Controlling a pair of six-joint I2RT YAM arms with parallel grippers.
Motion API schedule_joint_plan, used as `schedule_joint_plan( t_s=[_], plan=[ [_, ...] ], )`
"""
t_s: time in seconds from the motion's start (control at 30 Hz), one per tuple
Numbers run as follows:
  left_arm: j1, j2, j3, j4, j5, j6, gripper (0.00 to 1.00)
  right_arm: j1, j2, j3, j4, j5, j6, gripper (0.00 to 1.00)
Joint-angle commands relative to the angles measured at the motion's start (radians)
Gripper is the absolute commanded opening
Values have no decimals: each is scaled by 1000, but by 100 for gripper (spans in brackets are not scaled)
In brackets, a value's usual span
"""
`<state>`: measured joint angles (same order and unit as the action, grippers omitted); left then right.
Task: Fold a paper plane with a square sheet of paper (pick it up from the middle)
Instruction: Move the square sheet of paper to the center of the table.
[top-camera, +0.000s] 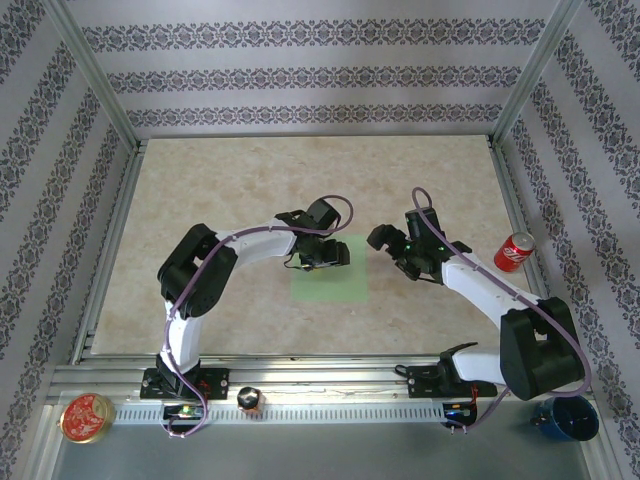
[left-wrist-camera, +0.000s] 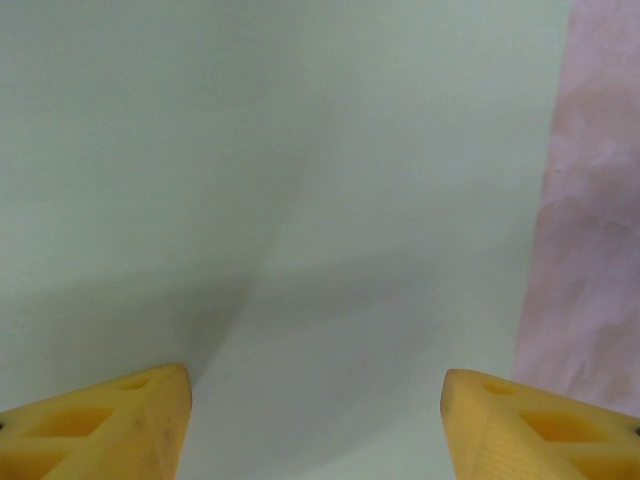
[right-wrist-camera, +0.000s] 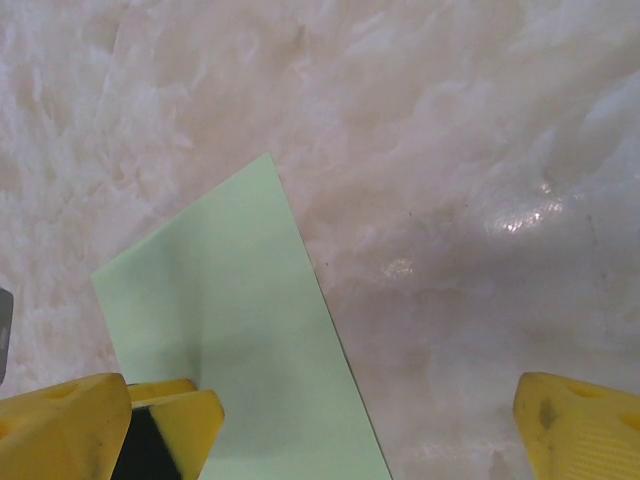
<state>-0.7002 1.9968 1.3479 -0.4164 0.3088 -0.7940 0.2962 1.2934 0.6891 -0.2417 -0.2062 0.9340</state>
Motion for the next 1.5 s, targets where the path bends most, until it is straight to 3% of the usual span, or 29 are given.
schedule_joint_plan(
  t_s=[0.0,0.47,0.67,0.93,1.17,1.47],
  plan=[
    [0,1,-19,-53,-55,-25,67,-8,-5,-8,-19,-26,-29,98],
    [59,-20,-89,-128,-60,121,69,-3,61,71,-25,-72,-59,98],
    [108,-42,-100,-155,-70,189,70,43,107,136,-35,-93,-110,98],
    [108,-101,-47,-198,-106,217,70,103,138,182,-83,-73,-160,98],
    [106,-99,94,-398,-275,145,70,100,97,148,-93,-24,-144,98],
    [86,54,289,-544,-262,170,72,100,74,143,-99,-33,-151,98]
  ],
)
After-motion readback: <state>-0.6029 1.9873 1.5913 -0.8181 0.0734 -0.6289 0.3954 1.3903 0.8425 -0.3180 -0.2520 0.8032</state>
